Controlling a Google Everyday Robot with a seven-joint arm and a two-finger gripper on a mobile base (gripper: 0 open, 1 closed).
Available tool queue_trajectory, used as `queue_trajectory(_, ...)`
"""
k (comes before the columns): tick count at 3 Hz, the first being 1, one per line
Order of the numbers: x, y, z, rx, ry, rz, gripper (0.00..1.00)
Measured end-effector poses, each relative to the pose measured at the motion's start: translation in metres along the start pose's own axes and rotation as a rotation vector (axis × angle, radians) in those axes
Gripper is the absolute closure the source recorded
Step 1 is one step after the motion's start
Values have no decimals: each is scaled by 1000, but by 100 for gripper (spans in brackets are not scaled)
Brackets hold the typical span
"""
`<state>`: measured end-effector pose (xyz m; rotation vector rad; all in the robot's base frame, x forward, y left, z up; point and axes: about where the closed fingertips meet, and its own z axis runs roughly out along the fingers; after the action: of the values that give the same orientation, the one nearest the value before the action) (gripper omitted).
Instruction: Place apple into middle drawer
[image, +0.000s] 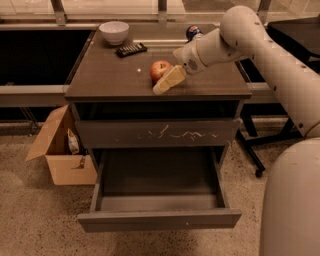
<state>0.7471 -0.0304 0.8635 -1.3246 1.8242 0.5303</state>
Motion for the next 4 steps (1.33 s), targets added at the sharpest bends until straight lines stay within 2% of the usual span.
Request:
queue_trajectory(1,3,-4,7,-2,-10,16,18)
queue_trajectory(3,7,-9,20,-15,-35,23,66)
queue_trajectory(4,-5,-4,11,-21,-78,-17,88)
